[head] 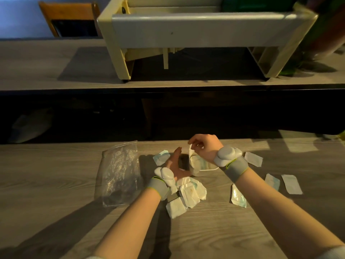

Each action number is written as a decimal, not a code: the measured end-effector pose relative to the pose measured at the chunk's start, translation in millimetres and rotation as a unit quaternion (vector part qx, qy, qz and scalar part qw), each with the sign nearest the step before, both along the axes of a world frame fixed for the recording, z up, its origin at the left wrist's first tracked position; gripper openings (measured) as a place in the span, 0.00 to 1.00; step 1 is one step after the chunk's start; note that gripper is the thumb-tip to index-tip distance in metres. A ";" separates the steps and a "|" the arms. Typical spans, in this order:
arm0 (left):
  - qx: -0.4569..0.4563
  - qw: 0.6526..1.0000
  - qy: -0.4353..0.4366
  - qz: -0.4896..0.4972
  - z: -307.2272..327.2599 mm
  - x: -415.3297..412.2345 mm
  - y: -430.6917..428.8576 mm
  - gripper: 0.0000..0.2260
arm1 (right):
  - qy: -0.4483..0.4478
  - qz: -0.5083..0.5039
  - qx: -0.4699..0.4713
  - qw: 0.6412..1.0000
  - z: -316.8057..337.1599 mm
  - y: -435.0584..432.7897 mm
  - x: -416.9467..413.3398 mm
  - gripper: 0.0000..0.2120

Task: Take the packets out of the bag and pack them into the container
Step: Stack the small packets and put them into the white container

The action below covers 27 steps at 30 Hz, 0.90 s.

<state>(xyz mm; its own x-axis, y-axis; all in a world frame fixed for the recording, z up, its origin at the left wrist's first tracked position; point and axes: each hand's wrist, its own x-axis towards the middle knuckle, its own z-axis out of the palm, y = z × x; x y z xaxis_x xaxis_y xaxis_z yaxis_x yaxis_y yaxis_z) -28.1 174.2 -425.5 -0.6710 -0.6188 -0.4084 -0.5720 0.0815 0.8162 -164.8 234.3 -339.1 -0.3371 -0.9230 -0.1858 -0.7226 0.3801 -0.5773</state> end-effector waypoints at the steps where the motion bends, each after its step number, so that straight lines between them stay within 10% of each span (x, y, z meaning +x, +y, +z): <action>1: 0.009 0.999 0.017 0.047 -0.2 7.2 -1.1 0.38 | -0.004 0.002 -0.021 1.000 2.2 4.0 9.8 0.12; 6: -0.067 0.983 -0.021 0.167 2.5 49.1 -9.2 0.14 | -0.012 0.048 -0.021 0.999 -10.9 18.3 65.9 0.11; 12: -0.092 0.983 -0.118 0.110 -3.7 81.4 -2.0 0.13 | 0.006 0.044 0.214 0.976 -71.0 10.8 96.6 0.18; 19: -0.078 0.974 -0.203 0.065 -15.4 95.2 4.5 0.15 | 0.016 -0.086 0.270 0.959 -95.6 -2.0 120.1 0.36; 27: -0.092 0.977 -0.176 0.078 -20.0 101.5 2.8 0.13 | -0.056 -0.079 0.209 0.973 -94.2 2.9 117.2 0.21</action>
<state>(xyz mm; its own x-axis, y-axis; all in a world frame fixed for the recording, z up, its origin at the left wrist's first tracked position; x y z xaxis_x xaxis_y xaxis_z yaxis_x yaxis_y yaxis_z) 73.4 177.0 -445.5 -0.4017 -0.7867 -0.4688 -0.8312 0.0983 0.5472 -47.6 237.2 -433.3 -0.4251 -0.6964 -0.5782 -0.5766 0.7008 -0.4200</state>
